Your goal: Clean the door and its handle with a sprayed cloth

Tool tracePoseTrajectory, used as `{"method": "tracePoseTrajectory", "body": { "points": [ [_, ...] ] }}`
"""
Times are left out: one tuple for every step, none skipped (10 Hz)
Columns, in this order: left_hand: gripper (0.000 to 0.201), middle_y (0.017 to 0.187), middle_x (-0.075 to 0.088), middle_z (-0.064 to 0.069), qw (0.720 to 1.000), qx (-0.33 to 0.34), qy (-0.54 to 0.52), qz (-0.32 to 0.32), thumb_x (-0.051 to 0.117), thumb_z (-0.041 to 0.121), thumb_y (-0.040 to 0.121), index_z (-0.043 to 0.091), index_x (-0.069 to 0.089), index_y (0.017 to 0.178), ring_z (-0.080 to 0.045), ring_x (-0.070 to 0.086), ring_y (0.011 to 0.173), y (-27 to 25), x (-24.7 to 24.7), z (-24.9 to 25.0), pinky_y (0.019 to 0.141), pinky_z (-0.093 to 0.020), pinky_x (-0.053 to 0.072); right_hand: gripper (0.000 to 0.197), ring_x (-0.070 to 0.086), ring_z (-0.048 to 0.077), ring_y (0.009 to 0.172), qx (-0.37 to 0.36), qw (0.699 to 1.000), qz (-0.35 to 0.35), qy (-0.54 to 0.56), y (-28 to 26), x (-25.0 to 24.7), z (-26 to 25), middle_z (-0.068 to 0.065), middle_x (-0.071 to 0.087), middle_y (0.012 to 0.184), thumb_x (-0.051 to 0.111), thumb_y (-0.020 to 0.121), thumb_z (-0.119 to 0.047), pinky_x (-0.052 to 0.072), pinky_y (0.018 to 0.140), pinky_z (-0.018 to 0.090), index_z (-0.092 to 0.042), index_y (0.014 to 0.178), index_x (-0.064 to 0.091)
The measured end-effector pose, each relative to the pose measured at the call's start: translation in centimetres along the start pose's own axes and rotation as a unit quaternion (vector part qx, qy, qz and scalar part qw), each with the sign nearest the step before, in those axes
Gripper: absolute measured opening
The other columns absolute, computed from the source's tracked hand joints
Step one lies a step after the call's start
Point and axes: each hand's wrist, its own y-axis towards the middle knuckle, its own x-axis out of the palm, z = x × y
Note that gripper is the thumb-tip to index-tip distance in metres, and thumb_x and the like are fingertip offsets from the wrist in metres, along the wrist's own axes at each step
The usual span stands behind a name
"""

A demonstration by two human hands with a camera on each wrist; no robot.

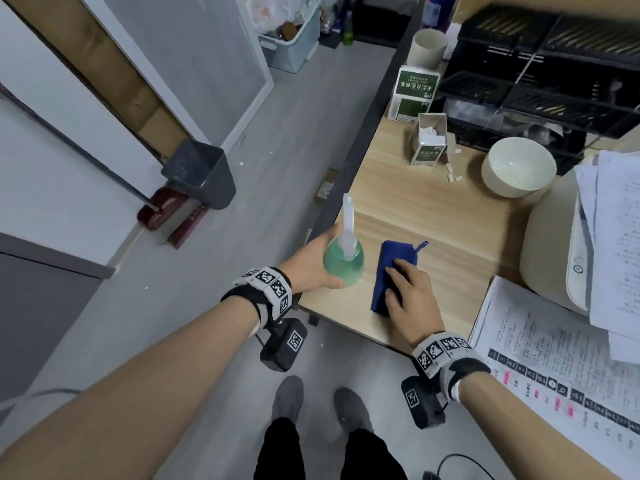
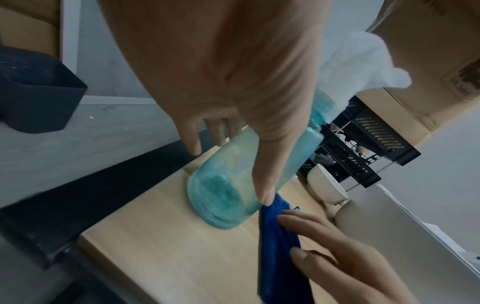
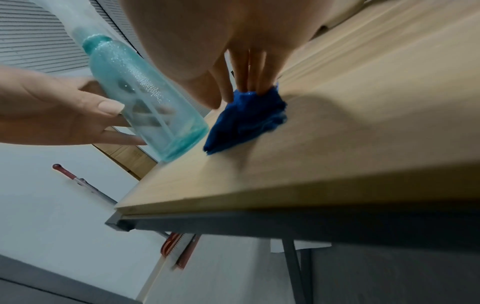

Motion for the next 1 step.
{"method": "tracePoseTrajectory", "body": {
  "points": [
    [0.104, 0.158, 0.035, 0.005, 0.994, -0.034, -0.020, 0.100, 0.082, 0.006, 0.074, 0.024, 0.022, 0.157, -0.009, 0.032, 0.146, -1.64, 0.04, -2.11, 0.120, -0.025, 0.026, 0.030, 0.051, 0.020, 0.097, -0.077, 0.994, 0.043, 0.066, -1.49, 0.98, -0.99, -0.002, 0.061, 0.107, 0.046, 0.087, -0.013, 0.042, 0.086, 0.027, -0.014, 0.104, 0.071]
  ]
}}
